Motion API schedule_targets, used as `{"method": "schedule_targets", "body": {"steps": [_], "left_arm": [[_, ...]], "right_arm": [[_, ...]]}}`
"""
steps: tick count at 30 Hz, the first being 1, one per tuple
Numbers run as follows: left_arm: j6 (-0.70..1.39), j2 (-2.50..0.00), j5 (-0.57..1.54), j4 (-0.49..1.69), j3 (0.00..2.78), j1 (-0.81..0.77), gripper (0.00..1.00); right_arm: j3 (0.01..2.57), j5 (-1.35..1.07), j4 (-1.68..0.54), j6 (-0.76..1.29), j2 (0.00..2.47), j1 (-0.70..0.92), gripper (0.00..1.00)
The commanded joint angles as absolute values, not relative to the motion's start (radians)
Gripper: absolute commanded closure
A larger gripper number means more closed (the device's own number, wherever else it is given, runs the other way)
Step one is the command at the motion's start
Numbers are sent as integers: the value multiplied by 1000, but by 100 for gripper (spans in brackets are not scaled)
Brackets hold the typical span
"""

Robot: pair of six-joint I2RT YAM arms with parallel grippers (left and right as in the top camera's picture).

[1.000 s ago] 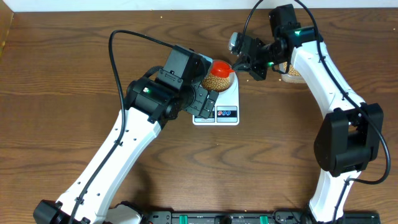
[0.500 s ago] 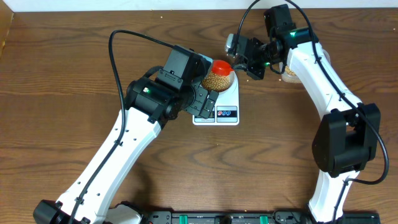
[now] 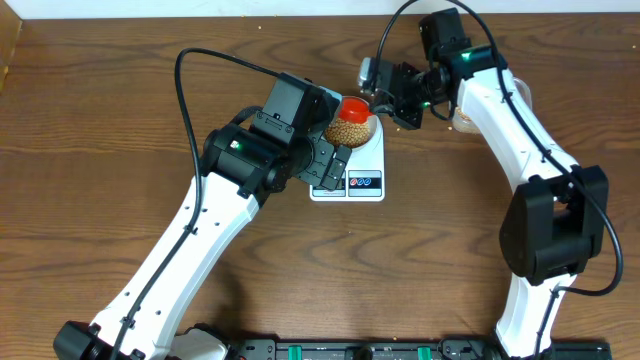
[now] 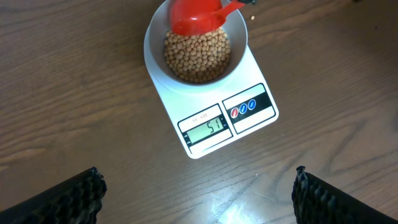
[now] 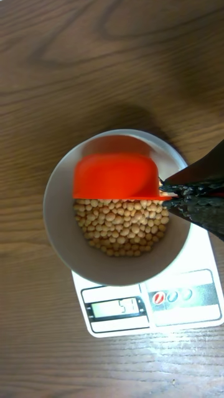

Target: Scoop item into bowl and weigh 50g on scale

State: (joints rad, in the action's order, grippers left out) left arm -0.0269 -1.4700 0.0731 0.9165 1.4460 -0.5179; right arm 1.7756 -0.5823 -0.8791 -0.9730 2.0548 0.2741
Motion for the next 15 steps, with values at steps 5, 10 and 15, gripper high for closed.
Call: {"method": "schedule_targets", "body": {"steps": [5,10,15], "left_arm": [[-37,-1477,75,920,1436,-516,2],[-37,-1477,75,920,1436,-516,2],[-37,-1477,75,920,1436,-516,2]], "right_arm": [[1782,-570,-893,-985,2064,285,99],[1779,-570,-899,-985,2064,286,99],[1778,-570,-898,-985,2065,290,99]]}}
